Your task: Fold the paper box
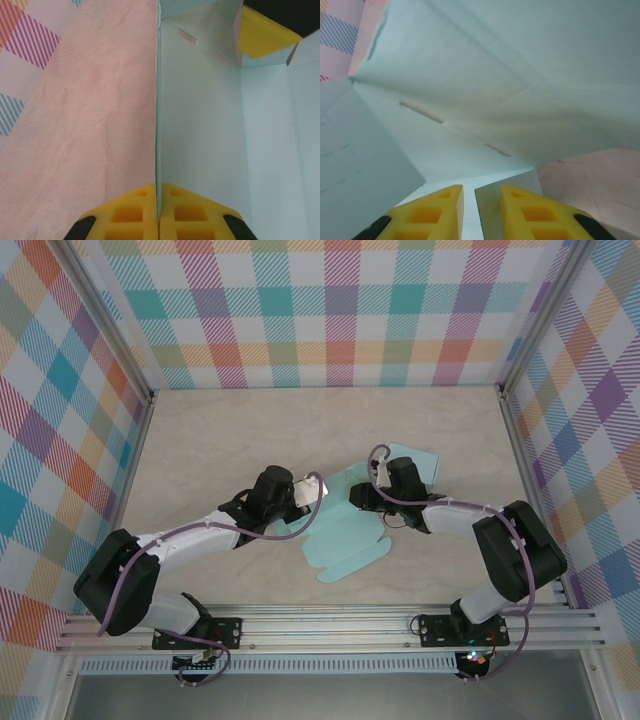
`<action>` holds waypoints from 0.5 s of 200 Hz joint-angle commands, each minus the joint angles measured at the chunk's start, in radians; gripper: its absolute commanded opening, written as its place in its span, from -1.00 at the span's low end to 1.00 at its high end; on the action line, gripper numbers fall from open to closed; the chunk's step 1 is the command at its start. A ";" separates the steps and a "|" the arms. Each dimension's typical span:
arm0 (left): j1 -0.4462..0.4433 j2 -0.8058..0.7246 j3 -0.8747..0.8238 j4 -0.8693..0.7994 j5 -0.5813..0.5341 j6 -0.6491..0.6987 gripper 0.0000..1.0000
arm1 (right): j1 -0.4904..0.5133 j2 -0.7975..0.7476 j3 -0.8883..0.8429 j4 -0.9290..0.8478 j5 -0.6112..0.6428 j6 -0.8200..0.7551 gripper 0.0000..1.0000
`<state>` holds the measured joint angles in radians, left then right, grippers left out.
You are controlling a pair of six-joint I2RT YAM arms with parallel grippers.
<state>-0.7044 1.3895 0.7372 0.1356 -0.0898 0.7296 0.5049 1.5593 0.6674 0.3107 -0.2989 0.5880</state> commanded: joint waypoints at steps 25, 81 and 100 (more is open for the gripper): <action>-0.010 0.028 0.028 0.058 0.024 0.027 -1.00 | 0.029 0.101 0.031 0.075 -0.004 0.047 -0.52; -0.010 0.075 0.002 0.126 -0.035 0.288 -1.00 | 0.029 0.056 0.032 -0.009 0.053 0.058 -0.49; -0.009 0.081 -0.007 0.147 -0.034 0.381 -1.00 | 0.029 -0.021 0.028 -0.076 0.080 0.031 -0.38</action>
<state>-0.7048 1.4616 0.7368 0.2066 -0.1246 0.9478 0.5308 1.6337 0.6827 0.3168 -0.2665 0.6464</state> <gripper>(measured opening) 0.060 0.284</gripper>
